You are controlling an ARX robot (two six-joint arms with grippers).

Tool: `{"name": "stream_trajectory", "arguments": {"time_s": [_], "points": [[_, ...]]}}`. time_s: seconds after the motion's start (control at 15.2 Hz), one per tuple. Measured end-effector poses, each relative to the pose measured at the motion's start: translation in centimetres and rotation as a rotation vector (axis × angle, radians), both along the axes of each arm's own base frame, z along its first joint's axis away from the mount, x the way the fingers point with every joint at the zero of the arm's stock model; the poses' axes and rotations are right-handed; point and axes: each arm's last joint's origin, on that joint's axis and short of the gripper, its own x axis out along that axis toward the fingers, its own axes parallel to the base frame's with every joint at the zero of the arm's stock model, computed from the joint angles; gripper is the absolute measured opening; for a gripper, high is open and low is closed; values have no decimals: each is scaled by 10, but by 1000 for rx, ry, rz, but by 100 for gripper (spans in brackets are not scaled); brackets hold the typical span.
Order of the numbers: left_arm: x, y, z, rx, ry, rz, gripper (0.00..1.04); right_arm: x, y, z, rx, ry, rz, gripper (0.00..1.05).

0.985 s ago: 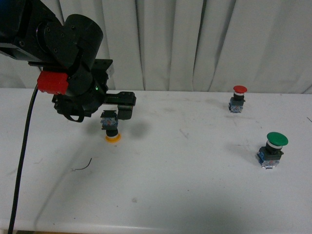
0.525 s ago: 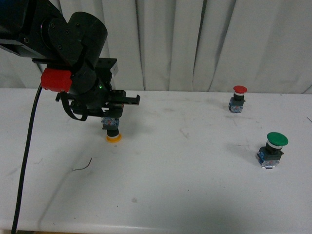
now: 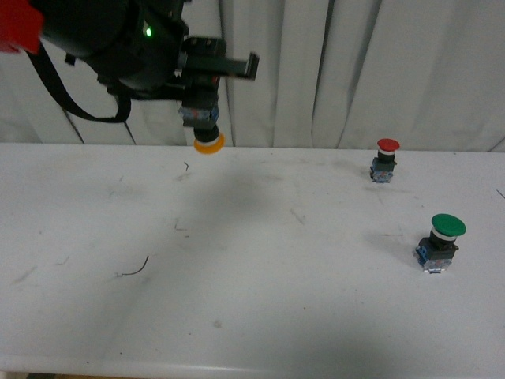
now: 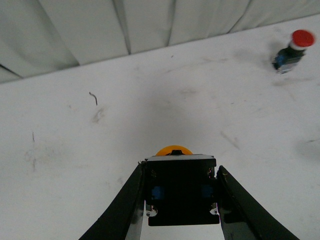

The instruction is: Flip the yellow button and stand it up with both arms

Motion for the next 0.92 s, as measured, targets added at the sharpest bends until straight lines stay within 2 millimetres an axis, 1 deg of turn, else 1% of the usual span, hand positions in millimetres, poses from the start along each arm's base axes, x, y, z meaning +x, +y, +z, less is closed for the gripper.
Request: {"name": "stream_trajectory", "arguments": {"time_s": [0.07,0.13,0.2,0.33,0.46,0.59,0.79,0.85,0.92], "points": [[-22,-4,11,0,-41,-31,35,0,0,0,0,0,0,98],[-36,-5,11,4,-56,-47,35,0,0,0,0,0,0,98],[-50,-5,5,3,-51,-60,35,0,0,0,0,0,0,98],[-67,-3,-2,-40,-47,-67,35,0,0,0,0,0,0,98],[-80,-2,5,-133,-70,-103,35,0,0,0,0,0,0,98],[-88,0,15,-269,-88,-143,35,0,0,0,0,0,0,98],[-106,3,14,-519,-94,-265,35,0,0,0,0,0,0,98],[-107,4,13,-617,-94,-315,35,0,0,0,0,0,0,98],[-107,4,9,-705,-79,-362,35,0,0,0,0,0,0,98]]}}
